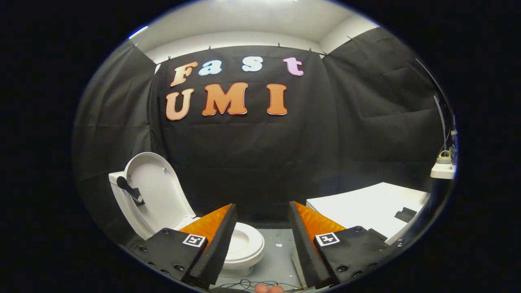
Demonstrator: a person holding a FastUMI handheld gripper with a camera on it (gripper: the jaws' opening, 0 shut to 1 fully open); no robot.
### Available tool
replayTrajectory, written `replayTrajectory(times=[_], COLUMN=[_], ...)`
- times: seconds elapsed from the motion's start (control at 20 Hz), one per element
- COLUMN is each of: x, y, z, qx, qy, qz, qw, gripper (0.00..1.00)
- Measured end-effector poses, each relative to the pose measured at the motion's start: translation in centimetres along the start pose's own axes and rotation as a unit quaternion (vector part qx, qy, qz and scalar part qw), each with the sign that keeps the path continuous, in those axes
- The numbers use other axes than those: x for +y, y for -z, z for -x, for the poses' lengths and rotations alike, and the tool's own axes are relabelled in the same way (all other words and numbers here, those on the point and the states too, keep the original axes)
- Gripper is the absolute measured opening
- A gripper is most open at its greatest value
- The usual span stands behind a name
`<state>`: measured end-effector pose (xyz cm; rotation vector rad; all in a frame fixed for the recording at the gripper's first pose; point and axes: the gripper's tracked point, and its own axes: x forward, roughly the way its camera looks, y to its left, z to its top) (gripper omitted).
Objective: Open the toilet lid.
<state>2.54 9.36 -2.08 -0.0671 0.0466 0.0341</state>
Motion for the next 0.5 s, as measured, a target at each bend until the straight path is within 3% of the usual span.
replayTrajectory(times=[0.5], x=[-0.81], y=[0.32], z=[-0.33], qx=[0.004], qy=[0.01], qz=[-0.006], qw=[1.0], gripper=[0.83])
